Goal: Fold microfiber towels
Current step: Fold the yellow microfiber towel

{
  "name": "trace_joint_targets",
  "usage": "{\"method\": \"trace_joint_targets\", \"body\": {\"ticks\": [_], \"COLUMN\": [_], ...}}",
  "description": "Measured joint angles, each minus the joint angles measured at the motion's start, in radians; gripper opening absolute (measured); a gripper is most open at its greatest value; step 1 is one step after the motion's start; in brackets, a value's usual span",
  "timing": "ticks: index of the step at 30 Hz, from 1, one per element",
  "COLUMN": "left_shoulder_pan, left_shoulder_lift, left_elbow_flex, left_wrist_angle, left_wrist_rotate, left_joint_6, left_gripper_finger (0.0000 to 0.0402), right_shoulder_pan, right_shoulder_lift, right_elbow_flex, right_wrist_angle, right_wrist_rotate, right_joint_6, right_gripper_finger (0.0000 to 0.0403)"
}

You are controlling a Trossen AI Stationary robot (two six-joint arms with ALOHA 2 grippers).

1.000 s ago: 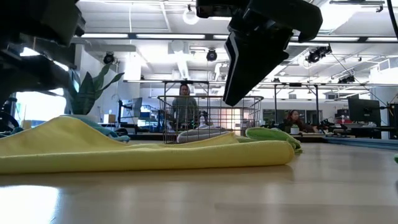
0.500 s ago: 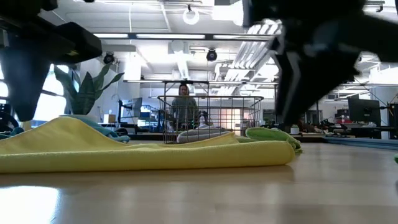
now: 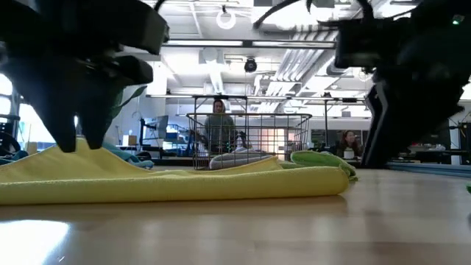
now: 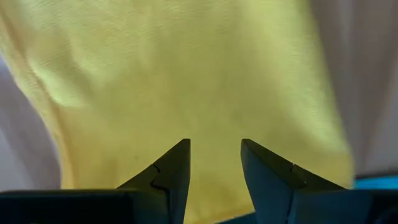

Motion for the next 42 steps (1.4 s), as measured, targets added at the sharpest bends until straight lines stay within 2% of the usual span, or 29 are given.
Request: {"method": "trace_joint_targets", "body": {"ticks": [4, 8, 11, 13, 15, 20, 24, 32, 42], "left_shoulder_pan": [0.04, 0.068, 0.079, 0.082, 0.083, 0.083, 0.083, 0.076, 0.06], "left_shoulder_lift": [0.0, 0.0, 0.0, 0.0, 0.0, 0.0, 0.0, 0.0, 0.0], "left_elbow_flex": [-0.012, -0.028, -0.046, -0.054, -0.065, -0.105, -0.127, -0.127, -0.127], "left_wrist_angle": [0.006, 0.025, 0.05, 0.066, 0.08, 0.145, 0.188, 0.221, 0.223], "left_wrist_rotate": [0.0, 0.0, 0.001, 0.009, 0.024, 0.086, 0.115, 0.132, 0.136], "left_joint_6": [0.02, 0.025, 0.025, 0.026, 0.025, 0.008, -0.022, -0.033, -0.046], "left_gripper_finger": [0.0131, 0.0131, 0.0131, 0.0131, 0.0131, 0.0131, 0.0131, 0.0131, 0.0131], "right_shoulder_pan": [-0.002, 0.0, 0.009, 0.013, 0.019, 0.032, 0.032, 0.033, 0.033], "right_shoulder_lift": [-0.116, -0.143, -0.12, -0.111, -0.111, -0.105, -0.087, 0.009, 0.114], "right_elbow_flex": [-0.204, -0.379, -0.449, -0.461, -0.453, -0.395, -0.357, -0.319, -0.224], "right_wrist_angle": [0.353, 0.739, 0.929, 0.985, 0.99, 0.937, 0.853, 0.841, 0.818], "right_wrist_rotate": [-0.004, -0.006, -0.007, -0.008, -0.012, -0.005, 0.007, 0.012, 0.019], "right_joint_6": [0.137, 0.276, 0.33, 0.323, 0.262, -0.031, -0.143, -0.428, -0.708], "right_gripper_finger": [0.0133, 0.0133, 0.0136, 0.0141, 0.0149, 0.0177, 0.019, 0.0193, 0.0193]}}
